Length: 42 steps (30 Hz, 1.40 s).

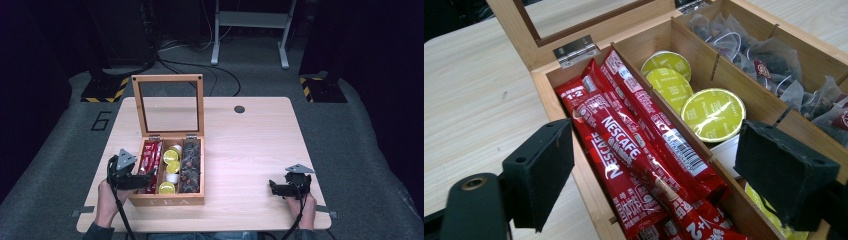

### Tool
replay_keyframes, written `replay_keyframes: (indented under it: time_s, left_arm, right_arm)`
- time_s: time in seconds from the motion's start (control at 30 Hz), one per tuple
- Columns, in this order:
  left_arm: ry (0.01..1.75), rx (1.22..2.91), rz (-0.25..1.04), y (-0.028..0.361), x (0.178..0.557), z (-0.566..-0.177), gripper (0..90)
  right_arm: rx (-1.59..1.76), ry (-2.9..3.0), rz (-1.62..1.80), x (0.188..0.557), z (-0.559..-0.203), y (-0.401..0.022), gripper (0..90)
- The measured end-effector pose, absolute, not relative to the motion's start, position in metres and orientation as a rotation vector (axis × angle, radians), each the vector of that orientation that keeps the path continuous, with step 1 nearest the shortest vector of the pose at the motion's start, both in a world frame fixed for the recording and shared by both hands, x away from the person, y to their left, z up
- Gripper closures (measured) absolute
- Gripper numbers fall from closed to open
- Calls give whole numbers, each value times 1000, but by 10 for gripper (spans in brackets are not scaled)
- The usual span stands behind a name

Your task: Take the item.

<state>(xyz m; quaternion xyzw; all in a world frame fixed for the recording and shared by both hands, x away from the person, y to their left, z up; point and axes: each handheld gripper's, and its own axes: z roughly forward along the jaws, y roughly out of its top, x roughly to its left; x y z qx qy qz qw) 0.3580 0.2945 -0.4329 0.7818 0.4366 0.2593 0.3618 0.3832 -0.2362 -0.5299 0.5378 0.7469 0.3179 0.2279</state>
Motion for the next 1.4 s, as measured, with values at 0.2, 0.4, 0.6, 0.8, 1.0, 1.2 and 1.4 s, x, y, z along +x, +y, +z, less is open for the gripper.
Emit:
replay_keyframes:
  time_s: [0.2,0.4,0.6,0.8,1.0,1.2,1.4]
  left_arm:
    - [1160,2030,651,292,362,-438,300]
    - [1201,2047,650,291,365,-440,410]
    - [1222,2079,662,291,368,-444,477]
    - [1226,2114,643,289,371,-450,548]
    - [1238,2122,648,285,372,-449,585]
    - [1253,2121,632,285,373,-451,637]
    - [1255,2124,613,283,374,-451,675]
  right_arm:
    - [1478,2051,878,383,-530,-236,0]
    - [1480,2052,878,383,-530,-236,0]
    - [1480,2055,876,383,-530,-236,0]
    - [1478,2053,879,383,-530,-236,0]
    - [1478,2053,877,383,-530,-236,0]
    - [1477,2053,878,383,-530,-236,0]
    - [1477,2052,878,383,-530,-236,0]
